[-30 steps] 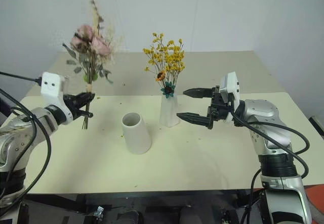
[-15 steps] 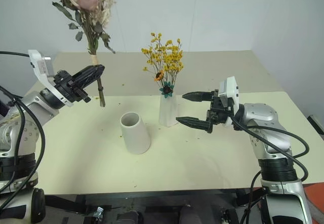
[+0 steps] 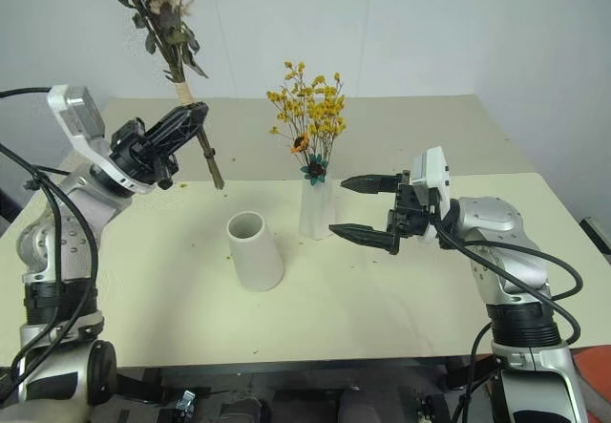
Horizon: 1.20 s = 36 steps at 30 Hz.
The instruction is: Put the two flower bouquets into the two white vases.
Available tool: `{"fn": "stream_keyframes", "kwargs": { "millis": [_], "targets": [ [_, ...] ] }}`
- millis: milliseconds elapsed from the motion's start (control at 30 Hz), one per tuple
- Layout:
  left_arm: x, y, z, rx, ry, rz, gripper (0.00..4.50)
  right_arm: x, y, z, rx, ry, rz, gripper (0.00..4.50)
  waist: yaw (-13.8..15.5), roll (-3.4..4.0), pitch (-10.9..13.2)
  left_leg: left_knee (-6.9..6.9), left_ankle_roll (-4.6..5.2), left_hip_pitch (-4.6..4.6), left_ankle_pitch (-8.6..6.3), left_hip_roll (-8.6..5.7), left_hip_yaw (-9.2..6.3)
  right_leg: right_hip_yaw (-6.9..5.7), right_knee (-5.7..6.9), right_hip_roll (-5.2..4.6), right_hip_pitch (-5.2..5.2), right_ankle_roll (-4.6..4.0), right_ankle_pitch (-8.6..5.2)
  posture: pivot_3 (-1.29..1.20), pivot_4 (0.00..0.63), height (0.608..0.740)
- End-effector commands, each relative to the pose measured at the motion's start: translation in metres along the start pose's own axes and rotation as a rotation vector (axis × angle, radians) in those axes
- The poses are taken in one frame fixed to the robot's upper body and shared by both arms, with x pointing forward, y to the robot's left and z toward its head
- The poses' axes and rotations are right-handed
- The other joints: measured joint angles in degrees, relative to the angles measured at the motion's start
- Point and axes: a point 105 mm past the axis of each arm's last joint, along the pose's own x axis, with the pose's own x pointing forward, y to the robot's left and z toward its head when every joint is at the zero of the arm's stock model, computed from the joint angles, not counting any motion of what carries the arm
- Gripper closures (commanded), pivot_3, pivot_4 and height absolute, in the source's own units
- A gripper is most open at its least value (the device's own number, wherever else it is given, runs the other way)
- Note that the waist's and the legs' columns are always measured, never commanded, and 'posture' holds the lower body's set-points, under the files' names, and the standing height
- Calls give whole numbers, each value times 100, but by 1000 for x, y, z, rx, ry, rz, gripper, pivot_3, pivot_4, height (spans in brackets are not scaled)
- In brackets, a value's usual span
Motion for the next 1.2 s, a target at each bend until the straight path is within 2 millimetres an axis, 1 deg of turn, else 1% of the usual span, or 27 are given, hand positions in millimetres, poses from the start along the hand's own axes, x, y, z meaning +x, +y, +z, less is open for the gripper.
{"fn": "stream_keyframes", "kwargs": {
  "millis": [33, 300, 400, 567, 800, 967, 1100, 1200],
  "targets": [
    [3, -7, 9, 27, -46, -53, 4491, -2, 0, 15, -44, -35, -7, 0, -1, 0, 0, 0, 0, 0, 0, 0, 0, 0, 0, 0, 0, 1, -1, 0, 150, 740],
    [4, -14, -7, -28, -31, -105, 4491, -6, 2, 15, -33, -25, 3, 0, 8, 0, 0, 0, 0, -1, 0, 0, 0, 0, -1, 0, 0, 6, -3, 0, 150, 740],
    [2, -17, -16, -36, -11, -126, 4491, -9, 7, 18, -19, -35, 36, 0, -1, 0, 0, 0, 0, 0, 0, 0, 0, 0, 0, 0, 0, 6, -3, 0, 150, 740],
    [3, -20, -23, -46, -1, -153, 4491, -13, 12, 21, 0, -46, 68, 0, 10, 0, 0, 2, 0, -1, 0, 0, 0, 0, 0, 0, 0, 7, -4, 0, 150, 740],
    [4, -25, -38, -64, 25, -182, 4491, -18, 13, 20, 7, -38, 63, 0, 3, 0, 0, 1, 0, 2, 0, 0, 0, 0, -1, 0, 3, 22, -13, 0, 150, 740],
    [4, -28, -41, -74, 24, -192, 4491, -18, 12, 20, 6, -35, 60, 0, 4, 0, 0, 1, 0, 6, 0, 0, 0, 0, 0, 1, 7, 29, -17, 0, 150, 740],
    [1, -30, -44, -81, 39, -197, 4491, -18, 12, 20, 5, -31, 56, 0, 1, 0, 0, 1, 0, 6, 0, 0, 0, 0, -1, 0, 7, 30, -18, 0, 150, 740],
    [0, -33, -43, -73, 35, -204, 4491, -18, 12, 19, 5, -30, 55, 0, 4, 0, 0, 1, 0, 8, 0, 0, 0, 1, 0, 0, 8, 30, -18, 0, 150, 740]
  ]
}}
